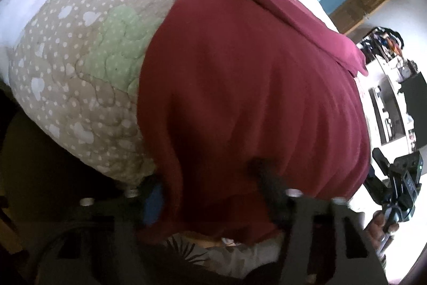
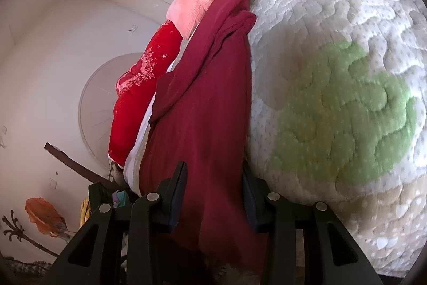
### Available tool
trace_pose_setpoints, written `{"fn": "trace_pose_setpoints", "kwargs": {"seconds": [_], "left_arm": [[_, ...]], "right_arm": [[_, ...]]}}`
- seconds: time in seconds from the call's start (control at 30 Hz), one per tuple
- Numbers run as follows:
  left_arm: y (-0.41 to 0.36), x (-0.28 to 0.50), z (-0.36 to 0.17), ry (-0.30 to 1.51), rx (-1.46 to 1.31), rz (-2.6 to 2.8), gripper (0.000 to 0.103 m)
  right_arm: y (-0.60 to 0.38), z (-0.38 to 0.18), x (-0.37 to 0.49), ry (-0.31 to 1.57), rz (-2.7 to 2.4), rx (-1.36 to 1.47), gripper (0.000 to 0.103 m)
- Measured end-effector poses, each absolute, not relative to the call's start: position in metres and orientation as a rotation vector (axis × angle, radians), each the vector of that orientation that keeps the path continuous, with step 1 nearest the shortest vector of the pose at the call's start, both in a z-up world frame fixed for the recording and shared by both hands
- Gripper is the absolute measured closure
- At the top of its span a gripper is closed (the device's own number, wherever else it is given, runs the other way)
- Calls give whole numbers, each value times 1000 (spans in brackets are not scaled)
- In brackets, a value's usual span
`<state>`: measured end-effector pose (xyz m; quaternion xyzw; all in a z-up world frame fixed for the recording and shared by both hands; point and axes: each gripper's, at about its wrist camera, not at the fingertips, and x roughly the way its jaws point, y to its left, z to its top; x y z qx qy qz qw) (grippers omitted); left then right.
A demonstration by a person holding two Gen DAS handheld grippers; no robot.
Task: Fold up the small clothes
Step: 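Grasp the sweater hem with both grippers and lift it toward the collar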
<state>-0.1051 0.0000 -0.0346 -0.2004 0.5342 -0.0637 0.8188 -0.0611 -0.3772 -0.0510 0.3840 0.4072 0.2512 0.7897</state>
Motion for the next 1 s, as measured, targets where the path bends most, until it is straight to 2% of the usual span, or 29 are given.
{"fn": "trace_pose_setpoints", "kwargs": {"seconds": [0.07,0.13,0.23,0.27,0.3,0.33,0.6,0.73,0.77,0.83,0.9,0.93,1.0], "left_arm": [[4,-111,-30,1128,-415,-146,81],[9,-117,-26,1115,-408,-164,88],[10,-120,-22,1103,-401,-172,90],[10,-119,-20,1102,-398,-173,91],[9,-118,-19,1103,-393,-172,91],[8,-116,-18,1106,-391,-172,91],[16,-90,36,1034,-559,-306,92],[6,-21,70,1018,-602,-342,92],[4,7,78,1004,-607,-334,92],[6,48,84,977,-605,-248,91],[14,68,89,960,-640,-166,91],[16,69,94,937,-663,-183,88],[14,61,105,880,-629,-233,72]], "right_arm": [[-377,-51,-63,885,538,823,60],[-378,-52,-66,890,538,823,60],[-371,-52,-69,903,537,817,62],[-369,-52,-70,911,530,808,72],[-367,-52,-68,924,520,796,87],[-366,-52,-67,939,516,792,90],[-357,11,-36,856,646,742,92],[-353,52,16,793,650,676,92],[-354,58,38,783,614,681,91],[-362,57,76,794,474,685,81],[-369,54,92,800,307,657,51],[-372,55,91,774,292,653,45],[-374,56,81,730,336,629,24]]}}
